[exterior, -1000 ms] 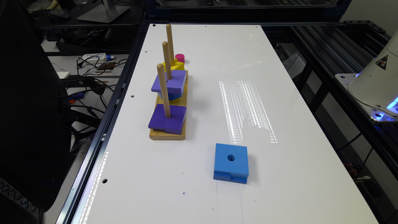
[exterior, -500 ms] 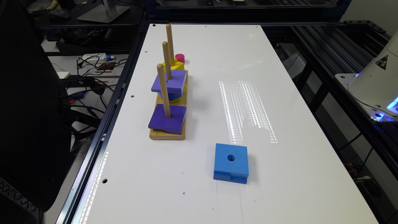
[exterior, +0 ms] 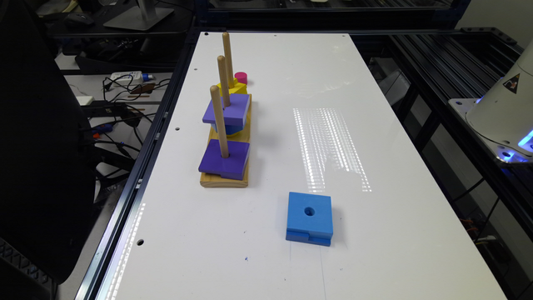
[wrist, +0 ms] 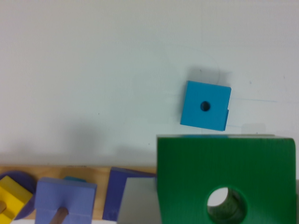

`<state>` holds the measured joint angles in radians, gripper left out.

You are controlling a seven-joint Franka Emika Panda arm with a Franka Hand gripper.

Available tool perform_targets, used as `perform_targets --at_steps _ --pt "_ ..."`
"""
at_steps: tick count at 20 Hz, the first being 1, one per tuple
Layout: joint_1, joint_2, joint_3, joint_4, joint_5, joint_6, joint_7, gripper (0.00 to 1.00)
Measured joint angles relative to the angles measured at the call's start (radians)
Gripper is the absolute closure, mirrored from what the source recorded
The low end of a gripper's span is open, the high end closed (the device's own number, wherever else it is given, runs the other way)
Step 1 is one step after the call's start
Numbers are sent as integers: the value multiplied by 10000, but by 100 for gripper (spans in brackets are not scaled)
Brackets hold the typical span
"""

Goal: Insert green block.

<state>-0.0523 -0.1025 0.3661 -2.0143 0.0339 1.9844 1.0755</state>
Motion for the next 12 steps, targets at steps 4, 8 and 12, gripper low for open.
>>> perform_targets --at_steps 4,8,12 --pt "-52 139 0 -2 -28 149 -23 100" --pt "-127 322 -1 -2 -56 343 -76 100" --pt "-196 528 -4 -2 -111 569 -115 100"
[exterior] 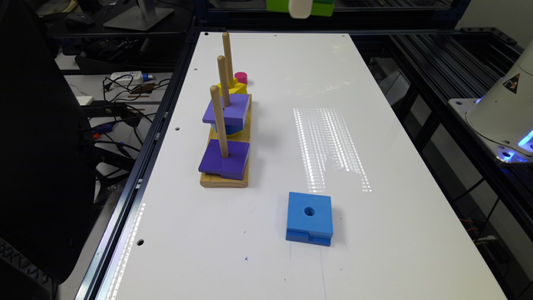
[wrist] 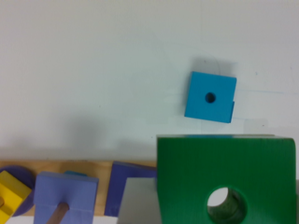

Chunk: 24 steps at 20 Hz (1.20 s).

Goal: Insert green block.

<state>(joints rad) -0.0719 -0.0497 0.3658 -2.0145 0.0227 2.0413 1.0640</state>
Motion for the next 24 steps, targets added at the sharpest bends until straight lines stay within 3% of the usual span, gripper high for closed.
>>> perform_targets --at_steps 7,16,24 --pt "-141 454 -5 5 -167 508 -57 100" --pt "-351 1167 -33 55 -453 1278 -149 100" --pt "-497 1820 -71 299 -689 1730 -242 100"
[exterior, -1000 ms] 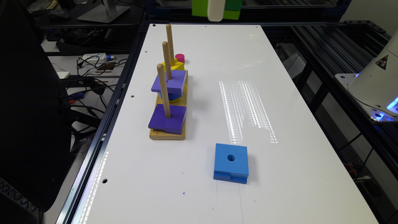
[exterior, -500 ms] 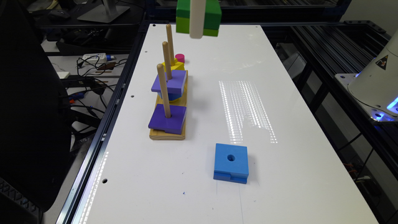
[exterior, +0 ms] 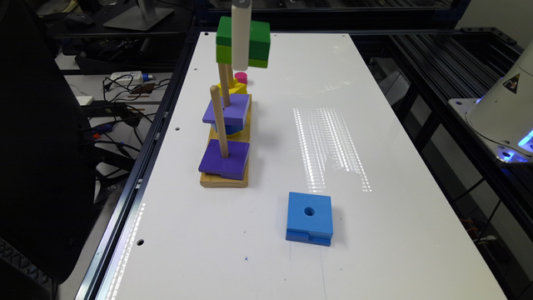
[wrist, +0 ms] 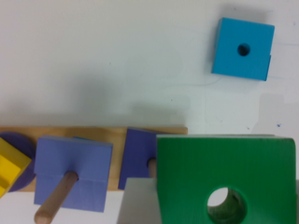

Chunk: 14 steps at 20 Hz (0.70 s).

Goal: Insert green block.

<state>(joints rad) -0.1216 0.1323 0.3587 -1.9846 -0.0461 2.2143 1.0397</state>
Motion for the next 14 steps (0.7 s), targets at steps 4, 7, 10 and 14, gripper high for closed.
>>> perform_targets --at_steps 4,7,10,14 --pt "-56 375 -5 279 -144 51 -4 100" --pt "-72 640 -21 493 -246 59 -4 100" --pt "-78 842 -38 659 -323 59 -4 100" --pt "-101 1029 -41 806 -409 63 -4 100"
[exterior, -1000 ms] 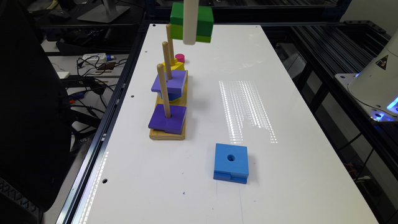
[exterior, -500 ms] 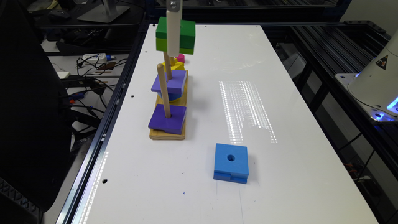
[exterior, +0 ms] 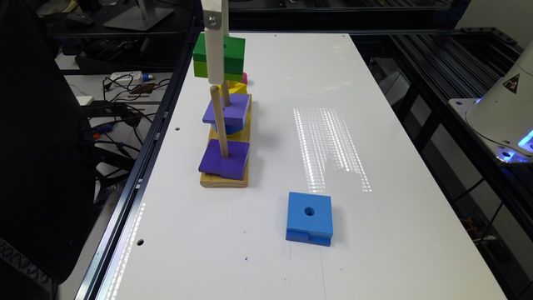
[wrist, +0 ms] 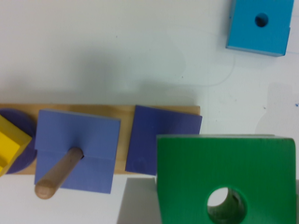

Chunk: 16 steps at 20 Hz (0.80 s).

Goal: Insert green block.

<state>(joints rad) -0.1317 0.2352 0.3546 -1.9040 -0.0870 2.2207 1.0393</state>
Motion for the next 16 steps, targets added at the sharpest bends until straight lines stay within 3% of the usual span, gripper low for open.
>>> perform_targets --at_steps 16 --pt "-14 108 -9 69 -30 20 0 100"
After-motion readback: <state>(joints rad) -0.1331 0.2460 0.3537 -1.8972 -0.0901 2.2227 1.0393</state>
